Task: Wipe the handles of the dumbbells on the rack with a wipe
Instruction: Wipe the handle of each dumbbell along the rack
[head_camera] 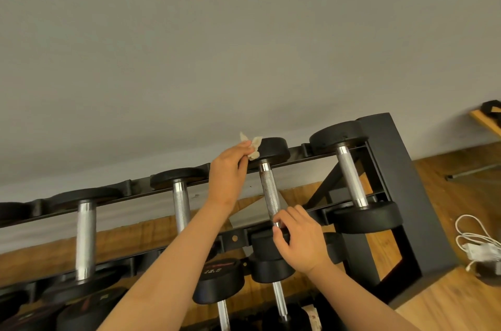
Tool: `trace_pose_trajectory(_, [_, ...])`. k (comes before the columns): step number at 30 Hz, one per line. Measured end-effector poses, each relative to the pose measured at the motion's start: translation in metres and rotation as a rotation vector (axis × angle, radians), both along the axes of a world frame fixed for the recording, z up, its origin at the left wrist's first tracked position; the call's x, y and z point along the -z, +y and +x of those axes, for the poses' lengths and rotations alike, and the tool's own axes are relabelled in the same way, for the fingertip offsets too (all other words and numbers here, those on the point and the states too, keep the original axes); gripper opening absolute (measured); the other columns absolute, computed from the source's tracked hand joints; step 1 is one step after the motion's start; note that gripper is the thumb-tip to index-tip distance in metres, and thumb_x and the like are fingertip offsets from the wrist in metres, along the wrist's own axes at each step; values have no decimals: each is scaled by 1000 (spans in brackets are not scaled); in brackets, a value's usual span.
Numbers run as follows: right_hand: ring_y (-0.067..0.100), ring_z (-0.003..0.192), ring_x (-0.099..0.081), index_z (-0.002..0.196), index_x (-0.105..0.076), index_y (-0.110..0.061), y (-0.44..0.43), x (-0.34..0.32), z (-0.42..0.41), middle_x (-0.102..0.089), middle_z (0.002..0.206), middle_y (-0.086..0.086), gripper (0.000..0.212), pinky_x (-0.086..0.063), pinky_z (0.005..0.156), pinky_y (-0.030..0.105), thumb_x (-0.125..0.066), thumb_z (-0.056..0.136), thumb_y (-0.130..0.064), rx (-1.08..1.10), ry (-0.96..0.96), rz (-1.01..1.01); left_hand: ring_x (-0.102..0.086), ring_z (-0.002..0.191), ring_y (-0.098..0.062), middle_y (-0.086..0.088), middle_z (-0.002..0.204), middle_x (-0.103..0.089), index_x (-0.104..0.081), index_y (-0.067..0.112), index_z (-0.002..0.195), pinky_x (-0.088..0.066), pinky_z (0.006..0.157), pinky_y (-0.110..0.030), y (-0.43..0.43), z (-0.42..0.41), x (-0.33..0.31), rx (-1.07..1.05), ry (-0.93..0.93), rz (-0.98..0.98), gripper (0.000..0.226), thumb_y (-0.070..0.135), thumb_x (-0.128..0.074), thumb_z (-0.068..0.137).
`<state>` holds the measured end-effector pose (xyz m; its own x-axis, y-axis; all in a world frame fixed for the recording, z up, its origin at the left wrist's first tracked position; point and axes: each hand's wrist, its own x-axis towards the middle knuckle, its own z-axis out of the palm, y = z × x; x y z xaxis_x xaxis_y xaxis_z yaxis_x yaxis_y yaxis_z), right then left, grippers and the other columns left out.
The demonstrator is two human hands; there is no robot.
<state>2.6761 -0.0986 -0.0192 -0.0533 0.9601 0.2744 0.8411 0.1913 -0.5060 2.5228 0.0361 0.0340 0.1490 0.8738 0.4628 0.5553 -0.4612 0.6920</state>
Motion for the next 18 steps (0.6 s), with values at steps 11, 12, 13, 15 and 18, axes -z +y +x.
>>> trace_pose_trajectory(11, [6, 76, -48, 84, -61, -20, 0, -2, -2, -55, 77, -10, 19, -45, 55, 23, -49, 87, -34, 13, 13, 4, -59, 105, 5, 8, 113, -66, -68, 17, 113, -41, 95, -5, -56, 5, 14, -26, -130, -259, 29, 5, -67, 87])
trace_pose_trajectory(12, [6, 76, -48, 84, -61, -20, 0, -2, -2, -55, 77, -10, 19, -45, 55, 22, -49, 88, -34, 10, 15, 4, -59, 102, 6, 10, 112, -66, -68, 17, 114, -41, 92, -3, -62, 7, 20, -44, -148, -317, 27, 6, -65, 89])
trace_pose_trajectory(13, [6, 75, -48, 83, -61, -20, -1, -2, -2, -55, 77, -10, 19, -44, 55, 21, -49, 88, -34, 9, 17, 5, -60, 99, 7, 10, 111, -66, -69, 17, 112, -42, 89, -3, -66, 10, 27, -70, -171, -364, 25, 7, -64, 90])
trace_pose_trajectory(15, [6, 75, -48, 82, -61, -21, -1, -2, -2, -54, 76, -11, 18, -42, 55, 19, -49, 87, -34, 13, 16, 9, -63, 95, 2, 8, 104, -69, -69, 18, 105, -46, 81, -5, -66, 15, 36, -163, -256, -446, 19, 7, -63, 91])
trace_pose_trajectory(18, [7, 76, -49, 81, -61, -21, -1, -1, -2, -55, 77, -10, 19, -44, 56, 22, -49, 88, -34, 15, 10, -2, -66, 91, -6, 6, 93, -69, -67, 17, 96, -52, 81, -17, -51, 29, 39, -282, -442, -591, 10, 10, -66, 90])
